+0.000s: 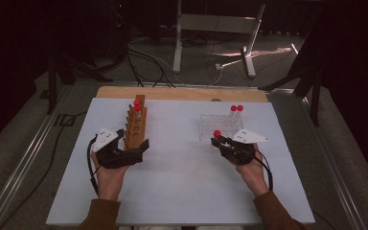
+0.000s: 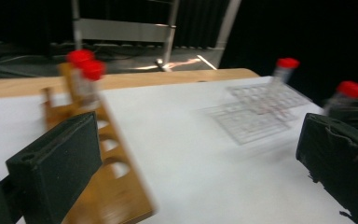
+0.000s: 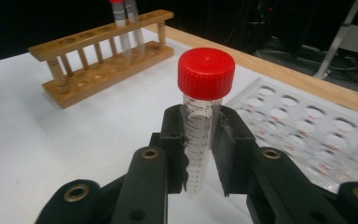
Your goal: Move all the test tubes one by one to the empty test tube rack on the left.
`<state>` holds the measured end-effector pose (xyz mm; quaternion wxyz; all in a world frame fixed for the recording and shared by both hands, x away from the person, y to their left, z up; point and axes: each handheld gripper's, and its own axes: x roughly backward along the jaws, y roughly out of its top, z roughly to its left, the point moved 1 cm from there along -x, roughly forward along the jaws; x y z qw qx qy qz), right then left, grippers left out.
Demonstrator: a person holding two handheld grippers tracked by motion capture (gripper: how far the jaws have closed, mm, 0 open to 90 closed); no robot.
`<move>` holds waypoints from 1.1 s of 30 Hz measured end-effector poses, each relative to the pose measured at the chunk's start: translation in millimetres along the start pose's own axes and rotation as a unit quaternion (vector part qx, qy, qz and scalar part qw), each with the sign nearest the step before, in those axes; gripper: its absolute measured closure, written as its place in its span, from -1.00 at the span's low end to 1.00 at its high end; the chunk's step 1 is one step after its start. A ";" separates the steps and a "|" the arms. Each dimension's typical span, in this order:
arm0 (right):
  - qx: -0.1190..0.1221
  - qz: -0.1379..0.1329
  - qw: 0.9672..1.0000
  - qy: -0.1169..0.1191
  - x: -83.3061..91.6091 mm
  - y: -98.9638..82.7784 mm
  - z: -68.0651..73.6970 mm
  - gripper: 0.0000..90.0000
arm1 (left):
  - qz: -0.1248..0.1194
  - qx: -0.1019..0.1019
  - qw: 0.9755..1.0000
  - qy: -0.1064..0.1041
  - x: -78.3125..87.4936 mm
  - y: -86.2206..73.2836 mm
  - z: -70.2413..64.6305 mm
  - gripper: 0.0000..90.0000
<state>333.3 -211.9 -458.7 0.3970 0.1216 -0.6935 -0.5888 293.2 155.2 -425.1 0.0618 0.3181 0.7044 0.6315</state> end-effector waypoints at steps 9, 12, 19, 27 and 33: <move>-0.008 0.002 1.000 0.022 -3.0 3.3 13.4 0.64 | 0.013 -0.039 0.998 -0.051 -25.5 9.8 -43.2 -0.97; -0.010 0.005 1.000 0.029 -4.4 4.2 17.4 0.64 | 0.025 -0.046 0.997 -0.065 -38.0 11.7 -56.3 -0.93; -0.010 0.015 0.999 0.035 -7.4 2.2 23.5 0.64 | 0.044 -0.048 0.993 -0.099 -64.2 13.3 -81.1 -0.83; -0.008 0.021 0.999 0.043 -10.3 0.7 28.0 0.63 | 0.067 -0.074 0.990 -0.101 -86.0 11.6 -103.9 -0.59; -0.005 0.022 0.999 0.048 -11.3 0.8 31.3 0.63 | 0.072 -0.084 0.985 -0.130 -95.7 7.7 -115.1 -0.09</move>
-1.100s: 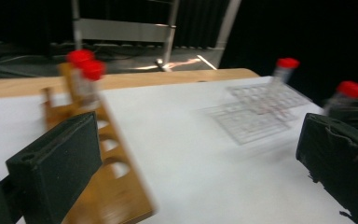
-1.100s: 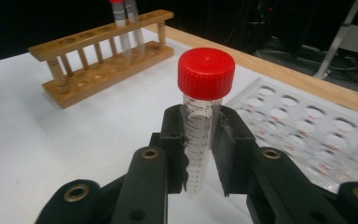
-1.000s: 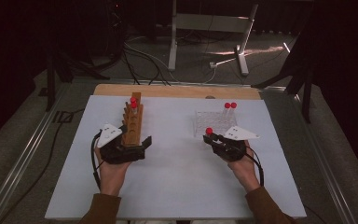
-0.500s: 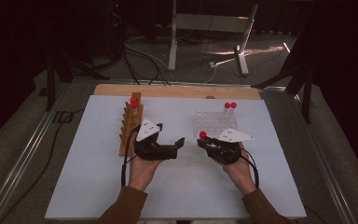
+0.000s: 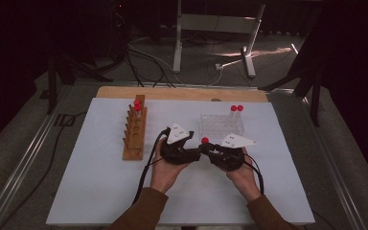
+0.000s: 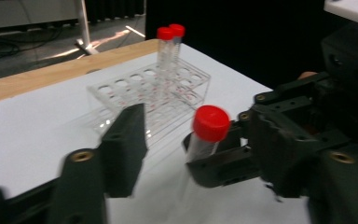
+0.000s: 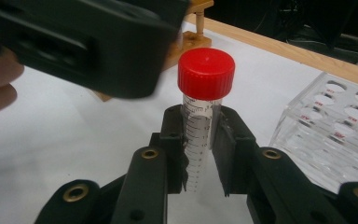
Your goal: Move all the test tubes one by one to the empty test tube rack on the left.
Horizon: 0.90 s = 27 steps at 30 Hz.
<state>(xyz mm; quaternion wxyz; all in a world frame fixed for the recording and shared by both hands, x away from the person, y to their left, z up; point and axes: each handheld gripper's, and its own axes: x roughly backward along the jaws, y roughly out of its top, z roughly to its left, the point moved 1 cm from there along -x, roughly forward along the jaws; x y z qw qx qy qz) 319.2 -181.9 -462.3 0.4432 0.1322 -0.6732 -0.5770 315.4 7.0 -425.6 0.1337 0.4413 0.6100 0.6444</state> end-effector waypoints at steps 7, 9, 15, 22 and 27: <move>0.001 0.001 1.000 0.003 -0.8 -0.1 1.6 0.64 | 0.010 0.005 1.000 -0.012 -10.0 -0.3 -1.0 0.41; 0.001 0.001 1.000 0.004 -0.8 0.0 1.8 0.63 | 0.011 0.004 1.000 -0.018 -11.2 -0.8 -1.0 0.52; 0.002 0.000 1.000 0.007 -0.7 -0.4 1.1 0.61 | 0.014 0.006 1.000 -0.013 -10.4 0.1 -0.6 0.57; -0.022 -0.020 0.999 0.033 5.7 1.2 -7.9 -0.12 | 0.007 0.015 1.000 0.003 -5.6 2.2 5.9 0.58; -0.039 -0.026 0.999 0.012 11.7 0.3 -17.0 -0.55 | -0.001 0.021 1.000 0.014 1.5 4.8 13.5 0.58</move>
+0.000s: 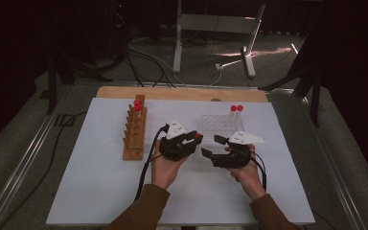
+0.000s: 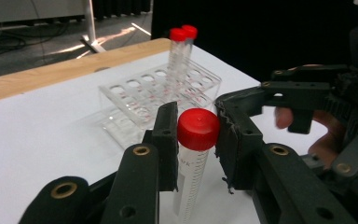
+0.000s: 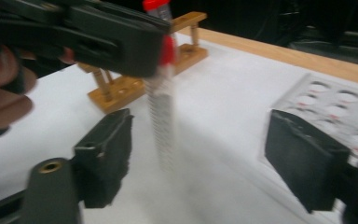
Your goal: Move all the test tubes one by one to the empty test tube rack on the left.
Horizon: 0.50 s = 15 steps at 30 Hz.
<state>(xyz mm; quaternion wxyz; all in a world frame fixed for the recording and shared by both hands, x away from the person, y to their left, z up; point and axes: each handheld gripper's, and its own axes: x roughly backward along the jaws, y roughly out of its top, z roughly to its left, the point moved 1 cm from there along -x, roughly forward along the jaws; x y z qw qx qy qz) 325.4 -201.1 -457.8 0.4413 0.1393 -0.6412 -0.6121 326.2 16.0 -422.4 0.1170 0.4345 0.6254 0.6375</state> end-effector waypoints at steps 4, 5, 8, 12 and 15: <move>0.001 -0.003 1.000 -0.031 5.5 -0.7 -6.6 -0.67 | -0.005 0.007 1.000 0.011 5.9 2.8 7.7 0.58; -0.001 -0.005 0.999 -0.034 7.1 -1.0 -8.3 -0.68 | -0.006 0.008 1.000 0.014 7.4 3.5 9.8 0.58; -0.006 -0.011 0.999 -0.043 11.0 -1.3 -12.5 -0.76 | -0.011 0.012 1.000 0.022 12.6 5.7 15.6 0.58; -0.016 -0.016 0.998 -0.051 15.3 -0.4 -16.4 -0.93 | -0.018 0.014 0.999 0.033 19.6 10.0 22.0 0.58; -0.018 -0.023 0.998 -0.051 18.7 0.1 -18.9 -0.97 | -0.023 0.016 0.999 0.040 24.6 13.8 28.0 0.58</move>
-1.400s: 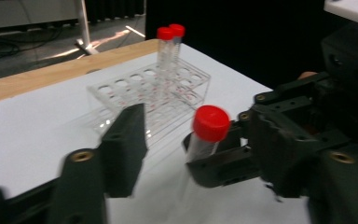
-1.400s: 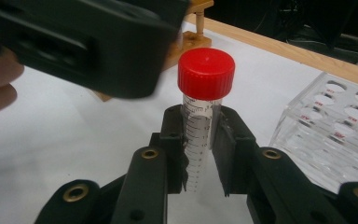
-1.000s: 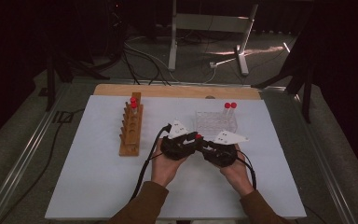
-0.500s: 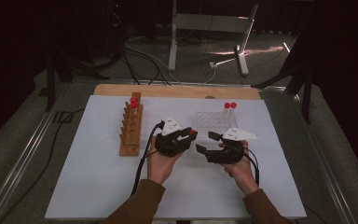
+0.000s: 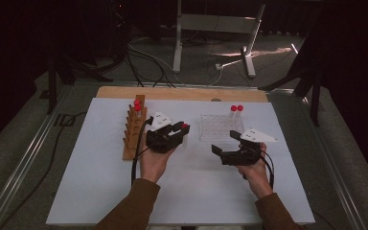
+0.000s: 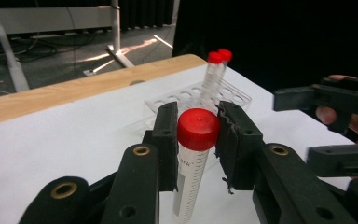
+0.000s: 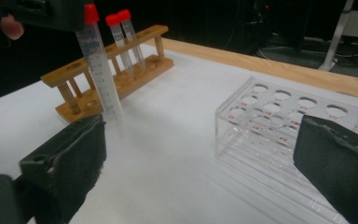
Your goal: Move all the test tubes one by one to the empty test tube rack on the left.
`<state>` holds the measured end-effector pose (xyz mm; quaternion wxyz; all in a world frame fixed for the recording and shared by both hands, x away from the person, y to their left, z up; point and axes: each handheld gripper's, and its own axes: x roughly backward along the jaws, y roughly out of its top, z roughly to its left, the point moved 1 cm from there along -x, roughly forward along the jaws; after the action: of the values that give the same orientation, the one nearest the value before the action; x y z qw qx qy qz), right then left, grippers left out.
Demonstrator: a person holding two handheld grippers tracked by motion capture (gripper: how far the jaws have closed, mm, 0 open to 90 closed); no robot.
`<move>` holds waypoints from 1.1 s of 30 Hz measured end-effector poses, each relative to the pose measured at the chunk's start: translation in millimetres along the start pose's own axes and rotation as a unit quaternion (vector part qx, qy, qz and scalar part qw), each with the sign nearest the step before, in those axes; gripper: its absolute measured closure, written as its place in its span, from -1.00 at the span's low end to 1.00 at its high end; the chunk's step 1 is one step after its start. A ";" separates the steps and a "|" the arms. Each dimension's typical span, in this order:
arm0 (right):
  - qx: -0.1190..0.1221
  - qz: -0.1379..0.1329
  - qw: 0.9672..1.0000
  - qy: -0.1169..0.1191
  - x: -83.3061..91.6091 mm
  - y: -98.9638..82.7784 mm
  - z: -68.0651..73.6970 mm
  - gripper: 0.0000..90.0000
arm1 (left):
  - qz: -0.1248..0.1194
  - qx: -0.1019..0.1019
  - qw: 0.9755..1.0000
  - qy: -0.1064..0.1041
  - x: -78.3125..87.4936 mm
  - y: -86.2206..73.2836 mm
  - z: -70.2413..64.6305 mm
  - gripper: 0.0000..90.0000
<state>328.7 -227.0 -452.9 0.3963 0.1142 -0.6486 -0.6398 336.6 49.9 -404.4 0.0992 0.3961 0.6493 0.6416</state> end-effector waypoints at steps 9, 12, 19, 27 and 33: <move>-0.005 -0.016 1.000 -0.006 8.4 1.7 -5.2 -1.00 | -0.011 0.004 1.000 0.028 12.1 10.0 21.1 0.58; -0.005 -0.017 1.000 -0.007 9.9 2.3 -6.2 -1.00 | -0.015 0.007 0.999 0.037 16.4 13.0 29.1 0.58; -0.008 -0.020 1.000 -0.008 11.4 2.4 -8.3 -1.00 | -0.023 0.006 0.998 0.061 27.0 21.0 46.7 0.58; -0.009 -0.020 1.000 -0.009 11.4 2.0 -8.5 -1.00 | -0.034 0.001 0.995 0.095 38.7 29.6 67.3 0.58; -0.008 -0.020 1.000 -0.008 10.8 1.7 -7.9 -1.00 | -0.036 0.008 0.992 0.122 43.8 30.4 83.4 0.58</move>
<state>327.4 -239.6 -448.4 0.3790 0.1192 -0.6442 -0.6536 372.3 136.7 -373.1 0.0392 0.2920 0.6753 0.6761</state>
